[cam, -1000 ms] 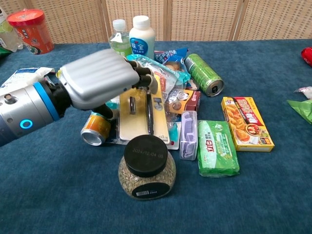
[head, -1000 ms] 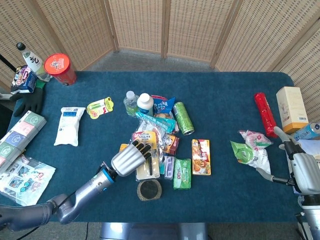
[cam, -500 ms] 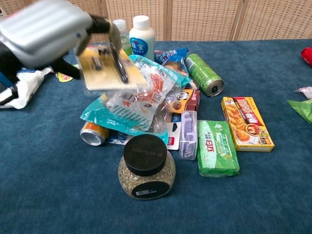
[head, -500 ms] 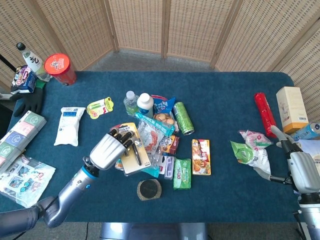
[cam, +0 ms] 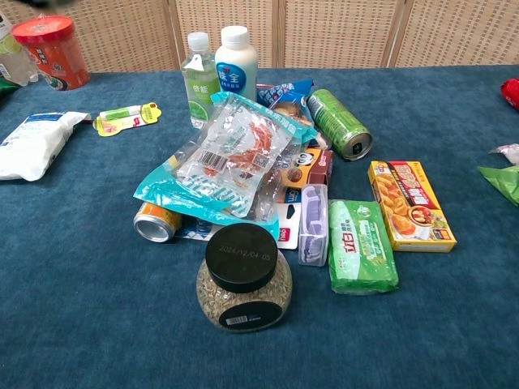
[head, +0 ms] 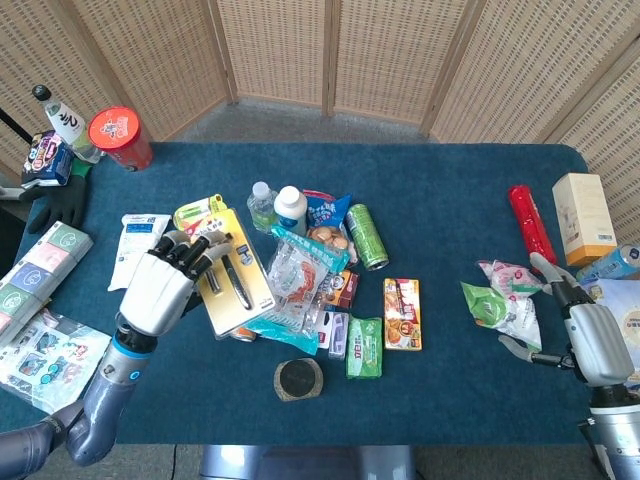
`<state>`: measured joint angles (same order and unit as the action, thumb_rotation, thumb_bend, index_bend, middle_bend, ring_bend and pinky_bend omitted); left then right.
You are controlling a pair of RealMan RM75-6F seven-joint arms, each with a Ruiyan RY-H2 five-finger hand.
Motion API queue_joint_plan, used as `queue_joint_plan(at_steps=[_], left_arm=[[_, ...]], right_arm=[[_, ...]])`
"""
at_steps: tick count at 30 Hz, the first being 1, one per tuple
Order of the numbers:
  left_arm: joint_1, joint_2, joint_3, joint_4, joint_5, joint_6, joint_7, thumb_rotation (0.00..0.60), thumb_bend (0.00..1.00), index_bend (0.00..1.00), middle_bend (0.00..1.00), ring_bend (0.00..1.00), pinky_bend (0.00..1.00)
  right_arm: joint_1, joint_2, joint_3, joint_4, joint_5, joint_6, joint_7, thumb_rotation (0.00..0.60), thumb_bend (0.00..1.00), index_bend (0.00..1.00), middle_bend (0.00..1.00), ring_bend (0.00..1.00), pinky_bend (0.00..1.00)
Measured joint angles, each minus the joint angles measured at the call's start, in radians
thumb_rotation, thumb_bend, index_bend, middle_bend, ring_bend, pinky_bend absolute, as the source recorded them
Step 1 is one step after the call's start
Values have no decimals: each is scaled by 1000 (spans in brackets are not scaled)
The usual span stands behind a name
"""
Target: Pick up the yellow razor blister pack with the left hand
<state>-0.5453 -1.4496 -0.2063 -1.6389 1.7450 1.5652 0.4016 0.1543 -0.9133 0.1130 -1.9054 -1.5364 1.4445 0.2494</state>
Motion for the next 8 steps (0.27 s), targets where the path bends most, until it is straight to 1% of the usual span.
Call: queue_joint_plan(at_steps=[4, 8], left_arm=[[16, 34, -25, -41, 13, 36, -8, 600, 425, 375, 409, 674, 435], [22, 46, -32, -58, 23, 44, -7, 600, 425, 375, 408, 673, 434]], right_arm=[[4, -11, -1, 7, -2, -4, 0, 441, 179, 0, 138, 125, 298], [5, -16, -3, 11, -1, -6, 2, 441, 179, 0, 138, 125, 297]])
